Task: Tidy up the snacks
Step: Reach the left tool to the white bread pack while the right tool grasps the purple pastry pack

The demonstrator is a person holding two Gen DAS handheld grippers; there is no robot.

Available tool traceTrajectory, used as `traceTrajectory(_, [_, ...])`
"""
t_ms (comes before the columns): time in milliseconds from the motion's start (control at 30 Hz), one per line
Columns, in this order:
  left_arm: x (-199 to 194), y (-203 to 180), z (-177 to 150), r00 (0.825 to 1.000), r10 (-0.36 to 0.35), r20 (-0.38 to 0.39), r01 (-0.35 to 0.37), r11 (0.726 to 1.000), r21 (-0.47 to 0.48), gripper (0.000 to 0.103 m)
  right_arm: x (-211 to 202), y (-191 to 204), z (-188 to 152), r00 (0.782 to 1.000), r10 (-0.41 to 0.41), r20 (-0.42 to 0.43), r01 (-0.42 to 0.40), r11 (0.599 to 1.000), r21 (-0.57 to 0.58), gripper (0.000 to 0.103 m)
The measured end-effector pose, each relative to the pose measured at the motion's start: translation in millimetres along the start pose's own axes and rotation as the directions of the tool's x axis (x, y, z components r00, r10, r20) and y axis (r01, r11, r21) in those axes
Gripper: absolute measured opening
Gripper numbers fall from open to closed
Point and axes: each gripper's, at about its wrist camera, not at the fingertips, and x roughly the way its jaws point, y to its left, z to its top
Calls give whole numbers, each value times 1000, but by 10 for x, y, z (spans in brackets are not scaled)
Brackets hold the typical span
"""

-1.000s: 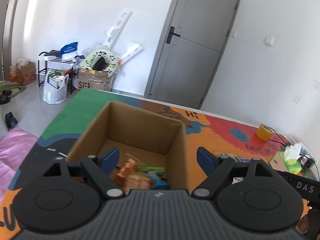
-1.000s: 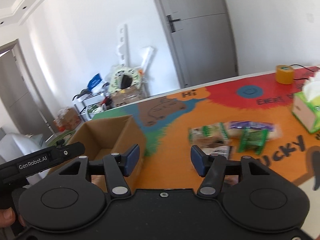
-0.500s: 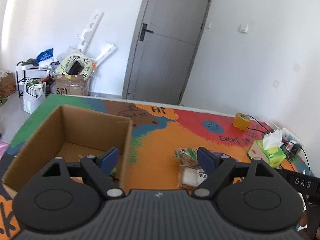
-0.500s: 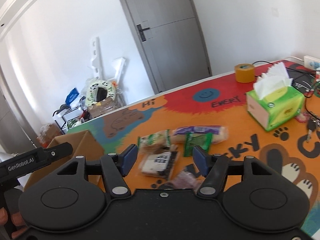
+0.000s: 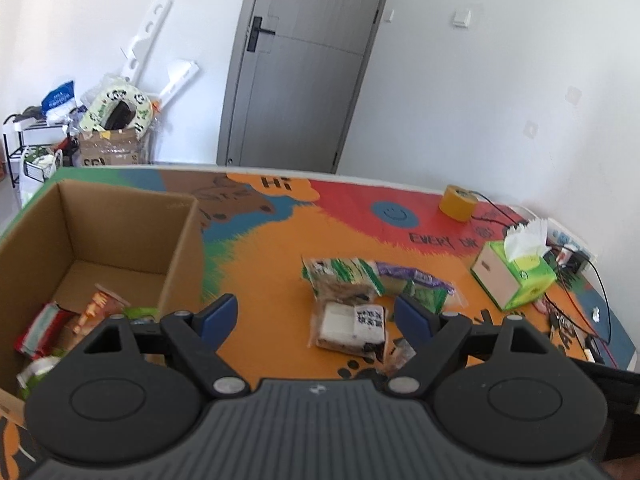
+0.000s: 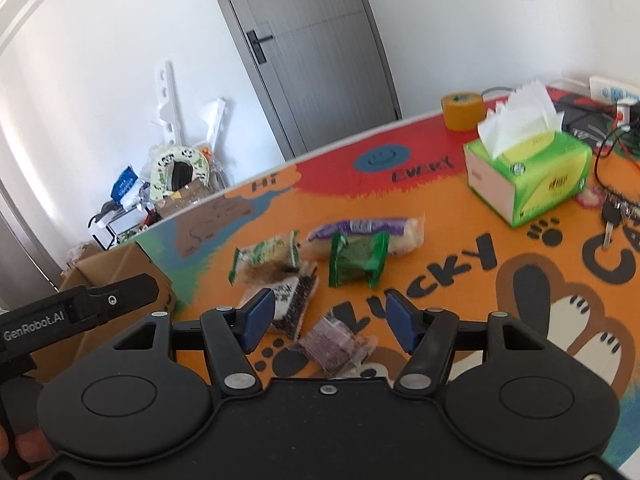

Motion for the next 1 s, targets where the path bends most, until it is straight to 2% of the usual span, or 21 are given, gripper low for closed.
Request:
traceTrajectory(267, [141,-48,-98,999,-10,-30,10,1000,-5,84,174,-4,-56,1000,11,-14,-12,999,-44,62])
traceTrajectory(500, [236,-84,-192,996,38,-79,-36,999,35,84,333,16,-85,998,47,-40,-51,994,-99,62])
traceTrajectory(767, [193,-66,-197,997,38,-66,-37,999,22,84,538,105,-137,995,75,-67,-85,984,-160,61])
traceTrajectory(800, [200,-66,-198,997,40,-65,-38,999,21,84,569,111,-154,995,70,-77,-82,982,-168,60])
traceTrajectory(833, [209,-68,-201,997,43,-65,-42,999,20,84,594,114,-176,994,65,-88,-79,981,-175,54])
traceTrajectory(867, [219,-68,-207,997,44,-65,-43,999,18,84,611,109,-195,993,61,-98,-77,981,-176,42])
traceTrajectory(1000, [280,-86,-246,996,49,-80,-48,999,23,84,588,8,-228,990,86,-109,-101,985,-137,35])
